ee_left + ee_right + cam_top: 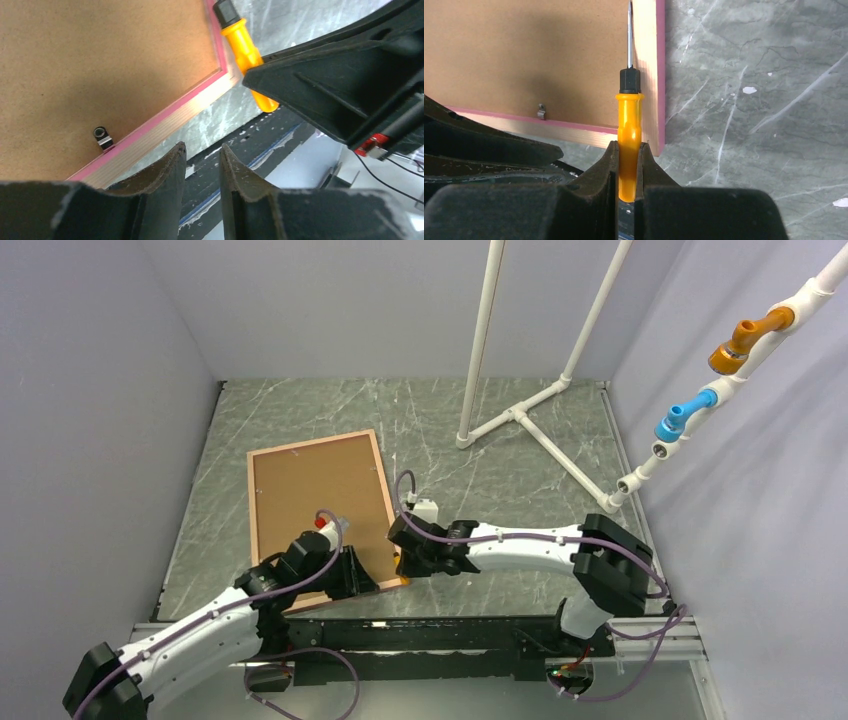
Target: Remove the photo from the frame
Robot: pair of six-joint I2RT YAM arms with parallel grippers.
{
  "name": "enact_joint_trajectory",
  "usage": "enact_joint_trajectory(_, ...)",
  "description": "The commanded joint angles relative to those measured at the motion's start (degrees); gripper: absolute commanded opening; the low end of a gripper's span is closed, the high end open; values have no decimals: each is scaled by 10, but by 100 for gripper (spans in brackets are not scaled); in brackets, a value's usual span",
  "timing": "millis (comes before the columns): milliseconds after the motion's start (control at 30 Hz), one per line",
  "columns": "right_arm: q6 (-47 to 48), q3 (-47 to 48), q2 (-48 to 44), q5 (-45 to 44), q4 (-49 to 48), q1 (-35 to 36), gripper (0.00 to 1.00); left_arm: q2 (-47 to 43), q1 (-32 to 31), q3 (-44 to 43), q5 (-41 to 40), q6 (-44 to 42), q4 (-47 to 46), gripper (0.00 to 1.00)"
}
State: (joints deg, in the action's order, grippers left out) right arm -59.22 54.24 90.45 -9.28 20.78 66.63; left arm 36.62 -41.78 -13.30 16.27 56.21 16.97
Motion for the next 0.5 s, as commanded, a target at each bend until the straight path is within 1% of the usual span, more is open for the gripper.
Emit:
enact_joint_trajectory(0, -20, 34, 22, -43, 54, 8, 0, 28, -27, -7, -64, 14, -24, 34)
enact_joint_trajectory(200, -31, 41, 35, -65, 65, 14, 0, 30, -33, 2, -96, 19, -15, 35)
enact_joint_trajectory(467, -8, 48, 54, -68, 44, 12, 0, 37, -34, 9, -114, 17, 0, 36)
